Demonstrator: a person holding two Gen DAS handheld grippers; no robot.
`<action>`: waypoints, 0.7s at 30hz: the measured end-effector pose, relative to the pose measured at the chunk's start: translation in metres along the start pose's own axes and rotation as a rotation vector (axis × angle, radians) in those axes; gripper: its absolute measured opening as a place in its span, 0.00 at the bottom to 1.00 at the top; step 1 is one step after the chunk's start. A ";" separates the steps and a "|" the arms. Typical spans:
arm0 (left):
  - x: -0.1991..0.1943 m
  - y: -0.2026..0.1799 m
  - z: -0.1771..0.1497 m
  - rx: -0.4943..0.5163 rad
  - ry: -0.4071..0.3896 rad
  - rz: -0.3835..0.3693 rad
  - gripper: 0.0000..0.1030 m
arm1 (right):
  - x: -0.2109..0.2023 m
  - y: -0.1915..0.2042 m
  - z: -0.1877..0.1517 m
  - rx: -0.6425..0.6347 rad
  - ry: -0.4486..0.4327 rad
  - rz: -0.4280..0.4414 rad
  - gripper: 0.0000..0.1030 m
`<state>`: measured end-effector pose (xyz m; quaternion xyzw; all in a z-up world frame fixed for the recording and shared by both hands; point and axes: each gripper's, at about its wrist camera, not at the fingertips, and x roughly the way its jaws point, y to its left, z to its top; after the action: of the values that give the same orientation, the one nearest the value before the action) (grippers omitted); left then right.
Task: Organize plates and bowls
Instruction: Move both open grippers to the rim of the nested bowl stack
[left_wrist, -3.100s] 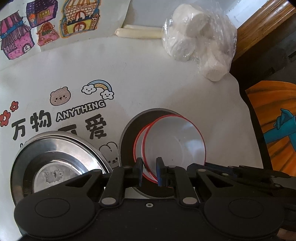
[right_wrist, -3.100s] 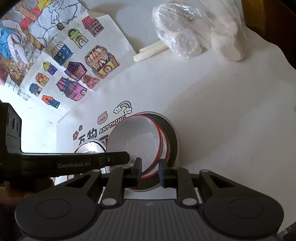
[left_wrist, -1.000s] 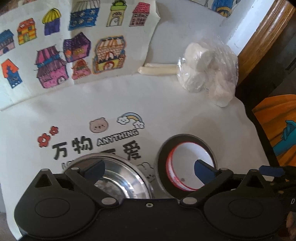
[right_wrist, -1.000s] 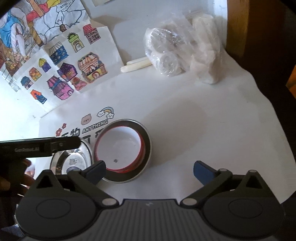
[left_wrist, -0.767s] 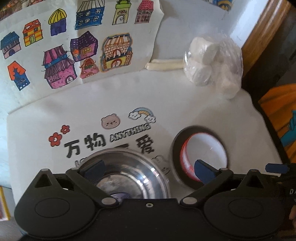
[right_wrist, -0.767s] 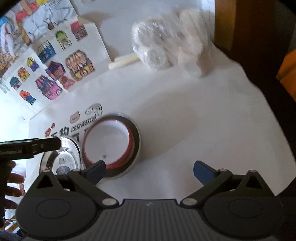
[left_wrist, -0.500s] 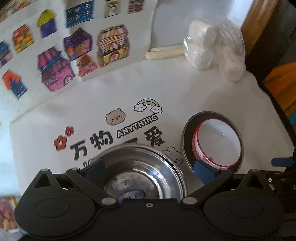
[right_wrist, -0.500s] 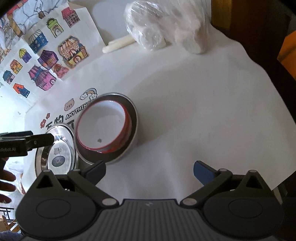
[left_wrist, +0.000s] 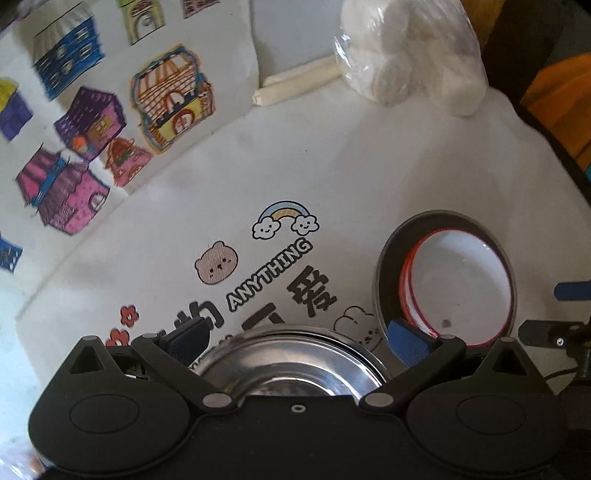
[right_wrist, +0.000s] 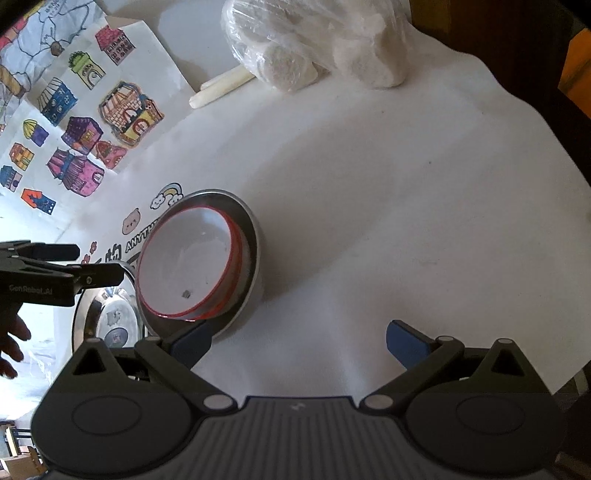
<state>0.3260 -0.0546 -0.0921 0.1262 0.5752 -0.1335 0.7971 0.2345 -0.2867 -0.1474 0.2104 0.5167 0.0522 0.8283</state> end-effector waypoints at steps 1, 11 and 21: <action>0.002 -0.001 0.001 0.013 0.002 0.003 0.99 | 0.002 0.000 0.001 0.000 0.006 -0.003 1.00; 0.016 -0.013 0.020 0.137 0.036 0.001 0.99 | 0.017 -0.011 0.010 0.010 0.049 0.027 1.00; 0.027 -0.022 0.027 0.231 0.064 0.046 0.99 | 0.021 -0.007 0.021 -0.043 0.067 0.033 1.00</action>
<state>0.3502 -0.0861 -0.1108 0.2347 0.5780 -0.1766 0.7613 0.2614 -0.2931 -0.1604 0.1991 0.5392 0.0841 0.8140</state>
